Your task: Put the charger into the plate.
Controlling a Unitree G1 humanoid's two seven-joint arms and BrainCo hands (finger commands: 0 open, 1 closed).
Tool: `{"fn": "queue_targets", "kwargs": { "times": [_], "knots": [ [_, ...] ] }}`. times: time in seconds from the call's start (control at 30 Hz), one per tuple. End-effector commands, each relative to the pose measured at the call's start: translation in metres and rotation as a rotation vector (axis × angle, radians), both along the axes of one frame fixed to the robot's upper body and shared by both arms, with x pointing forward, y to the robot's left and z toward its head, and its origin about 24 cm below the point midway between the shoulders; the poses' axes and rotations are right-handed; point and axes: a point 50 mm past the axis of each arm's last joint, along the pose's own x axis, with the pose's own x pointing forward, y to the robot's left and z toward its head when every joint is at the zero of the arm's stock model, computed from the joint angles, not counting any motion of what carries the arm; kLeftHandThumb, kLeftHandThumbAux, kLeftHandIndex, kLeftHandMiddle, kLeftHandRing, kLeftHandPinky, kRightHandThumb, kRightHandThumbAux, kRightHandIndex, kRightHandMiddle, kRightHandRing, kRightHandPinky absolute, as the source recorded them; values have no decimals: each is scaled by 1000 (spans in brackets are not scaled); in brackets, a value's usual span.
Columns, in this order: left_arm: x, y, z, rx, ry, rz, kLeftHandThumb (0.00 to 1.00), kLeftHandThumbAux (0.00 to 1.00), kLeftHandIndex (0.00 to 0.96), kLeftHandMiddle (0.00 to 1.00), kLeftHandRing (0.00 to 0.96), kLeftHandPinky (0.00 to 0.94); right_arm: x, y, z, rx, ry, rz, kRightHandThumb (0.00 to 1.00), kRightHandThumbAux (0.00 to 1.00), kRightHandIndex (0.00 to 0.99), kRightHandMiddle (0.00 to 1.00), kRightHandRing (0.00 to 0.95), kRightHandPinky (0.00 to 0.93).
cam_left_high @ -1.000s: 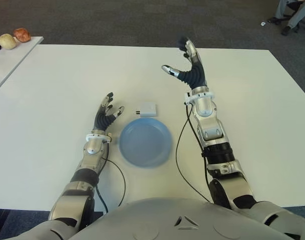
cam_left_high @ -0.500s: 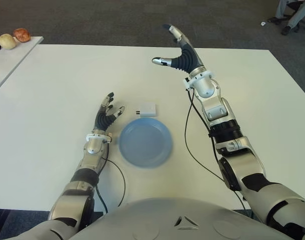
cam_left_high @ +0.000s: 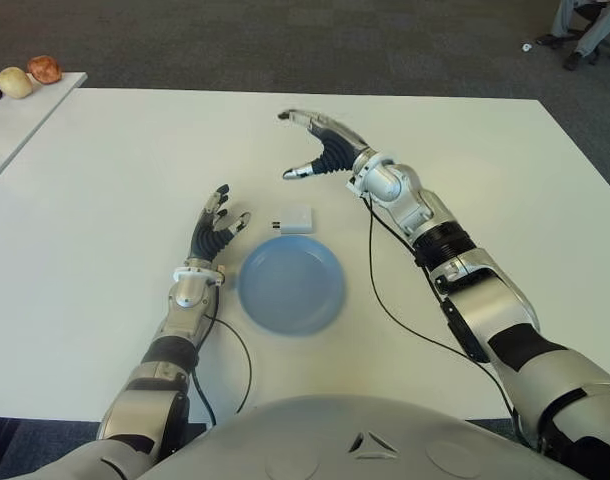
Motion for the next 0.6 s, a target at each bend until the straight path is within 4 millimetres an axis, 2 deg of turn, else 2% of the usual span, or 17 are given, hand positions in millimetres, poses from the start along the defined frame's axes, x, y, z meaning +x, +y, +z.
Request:
{"fn": "queue_targets", "kwargs": {
  "times": [0.03, 0.6],
  "knots": [
    [-44, -7, -45, -15, 256, 26, 0, 600, 48, 60, 54, 49, 1, -6, -17, -135, 33, 40, 0, 551, 0, 0, 0, 2],
    [-45, -7, -45, -8, 260, 25, 2, 569, 49, 56, 52, 56, -5, -12, -29, -338, -7, 168, 0, 556, 0, 0, 0, 0]
  ]
}}
